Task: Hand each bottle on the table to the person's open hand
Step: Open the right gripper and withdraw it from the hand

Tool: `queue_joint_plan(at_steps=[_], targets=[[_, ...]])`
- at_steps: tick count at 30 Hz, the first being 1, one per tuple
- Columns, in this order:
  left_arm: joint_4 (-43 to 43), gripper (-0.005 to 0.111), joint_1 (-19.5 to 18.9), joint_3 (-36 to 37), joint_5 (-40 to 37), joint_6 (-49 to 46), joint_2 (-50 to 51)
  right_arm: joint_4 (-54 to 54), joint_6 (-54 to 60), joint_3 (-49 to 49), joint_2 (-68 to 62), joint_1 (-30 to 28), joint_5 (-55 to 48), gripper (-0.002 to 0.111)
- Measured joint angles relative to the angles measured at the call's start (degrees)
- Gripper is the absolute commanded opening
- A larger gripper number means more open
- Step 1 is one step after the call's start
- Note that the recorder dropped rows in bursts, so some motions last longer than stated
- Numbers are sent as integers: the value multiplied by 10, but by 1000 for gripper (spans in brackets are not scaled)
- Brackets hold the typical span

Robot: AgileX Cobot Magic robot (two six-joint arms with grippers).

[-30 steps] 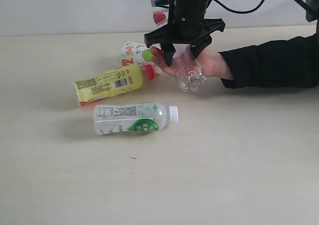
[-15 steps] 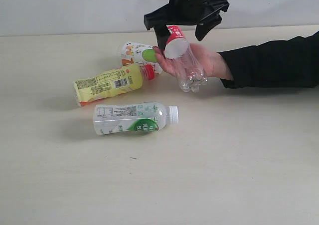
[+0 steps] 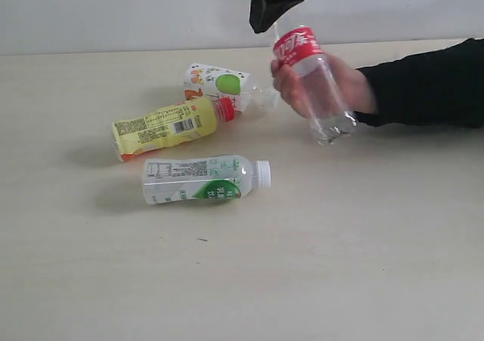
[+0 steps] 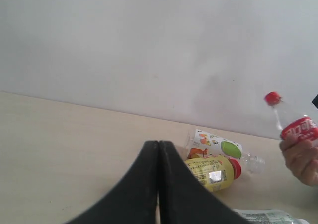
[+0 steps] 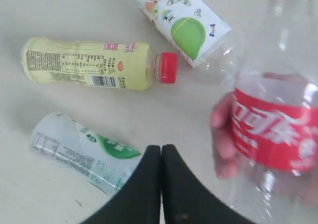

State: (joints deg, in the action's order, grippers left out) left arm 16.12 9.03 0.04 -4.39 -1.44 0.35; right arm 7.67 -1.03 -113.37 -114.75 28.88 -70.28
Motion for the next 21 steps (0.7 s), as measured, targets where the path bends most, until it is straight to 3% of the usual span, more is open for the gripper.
queue_joint_plan(at_steps=[5, 13, 15, 21], targets=[[0, 0, 0, 0, 0, 0, 0, 26, 53, 141, 68, 0, 16, 0], [0, 0, 0, 0, 0, 0, 0, 233, 254, 544, 322, 4, 231, 0], [0, 0, 0, 0, 0, 0, 0, 267, 291, 600, 359, 4, 271, 0], [0, 0, 0, 0, 0, 0, 0, 300, 306, 619, 369, 4, 344, 0]])
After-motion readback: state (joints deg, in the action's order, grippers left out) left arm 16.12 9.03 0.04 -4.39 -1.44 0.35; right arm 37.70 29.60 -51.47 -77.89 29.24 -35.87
